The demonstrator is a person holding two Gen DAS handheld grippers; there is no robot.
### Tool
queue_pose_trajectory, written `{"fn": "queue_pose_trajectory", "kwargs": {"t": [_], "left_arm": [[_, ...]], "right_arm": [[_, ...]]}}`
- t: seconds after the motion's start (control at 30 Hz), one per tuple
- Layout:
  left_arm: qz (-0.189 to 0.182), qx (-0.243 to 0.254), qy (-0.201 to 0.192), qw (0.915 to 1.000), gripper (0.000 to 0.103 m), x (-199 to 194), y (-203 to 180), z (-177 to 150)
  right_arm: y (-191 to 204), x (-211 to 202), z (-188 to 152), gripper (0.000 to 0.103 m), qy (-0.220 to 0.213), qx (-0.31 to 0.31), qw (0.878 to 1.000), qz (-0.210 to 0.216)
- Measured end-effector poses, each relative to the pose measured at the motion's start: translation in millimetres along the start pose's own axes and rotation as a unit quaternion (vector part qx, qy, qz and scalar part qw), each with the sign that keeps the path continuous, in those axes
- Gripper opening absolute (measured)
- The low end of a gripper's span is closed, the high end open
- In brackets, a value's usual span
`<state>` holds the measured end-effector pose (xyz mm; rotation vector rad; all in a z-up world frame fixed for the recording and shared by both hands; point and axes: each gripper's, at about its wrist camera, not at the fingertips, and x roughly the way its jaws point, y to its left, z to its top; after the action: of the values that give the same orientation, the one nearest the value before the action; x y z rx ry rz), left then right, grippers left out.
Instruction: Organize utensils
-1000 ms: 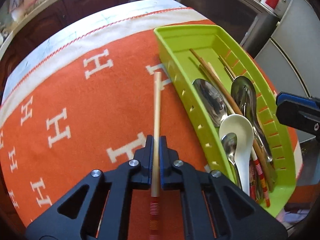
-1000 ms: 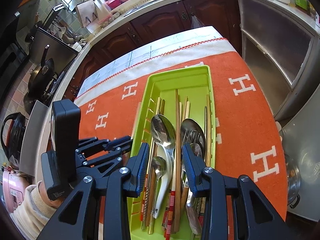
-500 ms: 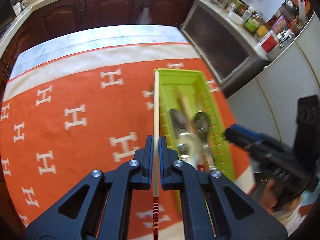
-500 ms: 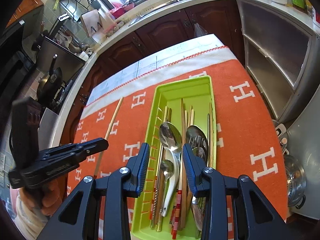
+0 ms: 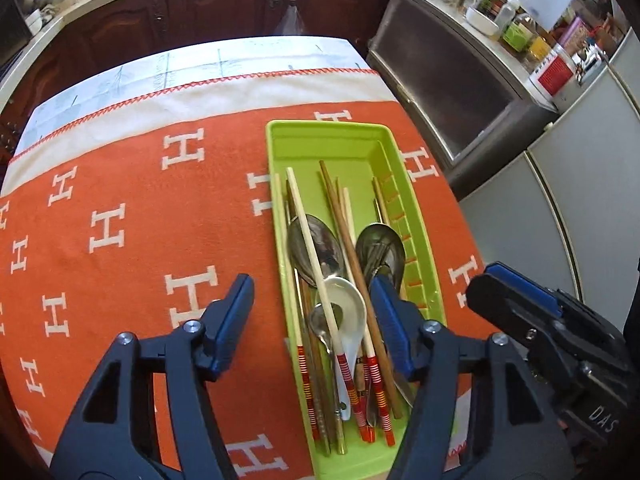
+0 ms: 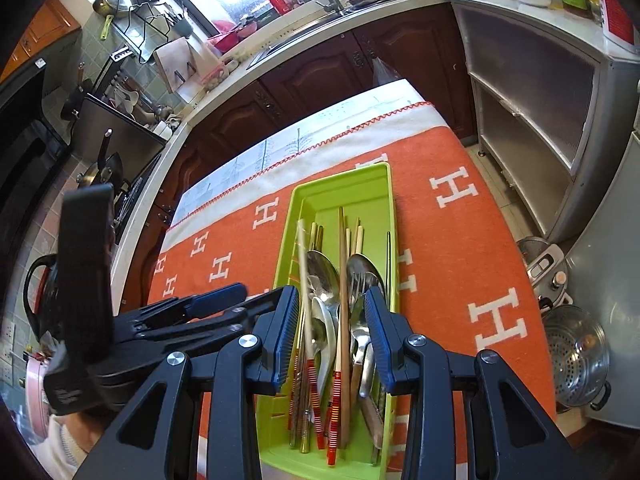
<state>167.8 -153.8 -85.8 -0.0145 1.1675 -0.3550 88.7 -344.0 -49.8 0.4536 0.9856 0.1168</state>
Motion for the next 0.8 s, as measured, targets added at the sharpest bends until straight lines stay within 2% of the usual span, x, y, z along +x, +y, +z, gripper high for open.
{"fn": "queue_pose_trajectory", "kwargs": {"t": [0.17,0.2,0.27,0.4,0.5,0.63,0.8], "left_arm": [[0.016,-0.018,-0.038,0.999,0.061,-16.0,30.2,3.4],[0.036,-0.022,-0.051,0.9978,0.065,-20.5,40.7,3.0],[0.081,-0.031,-0.067,0.994,0.067,-23.1,61.3,0.7],[0.152,-0.069,-0.063,0.9839,0.067,-10.5,111.6,-12.7],[0.208,-0.111,-0.068,0.9693,0.067,2.7,155.0,-31.9],[0.234,-0.137,-0.069,0.9601,0.067,14.0,191.0,-52.9],[0.22,-0.143,-0.095,0.9602,0.071,17.1,209.9,-70.3]], "right_arm": [[2.9,-1.2,-0.4,0.035,0.0,-0.008,1.0,0.002],[4.4,-1.5,-0.9,0.035,0.0,-0.011,1.0,0.005],[10.8,0.4,-1.1,0.035,0.002,-0.015,1.0,0.008],[24.7,5.4,-3.1,0.035,0.01,-0.029,0.999,0.016],[38.7,11.2,-7.2,0.035,0.018,-0.043,0.999,0.021],[57.1,19.2,-12.0,0.035,0.028,-0.06,0.997,0.028],[76.6,27.1,-19.1,0.035,0.042,-0.081,0.995,0.034]]}}
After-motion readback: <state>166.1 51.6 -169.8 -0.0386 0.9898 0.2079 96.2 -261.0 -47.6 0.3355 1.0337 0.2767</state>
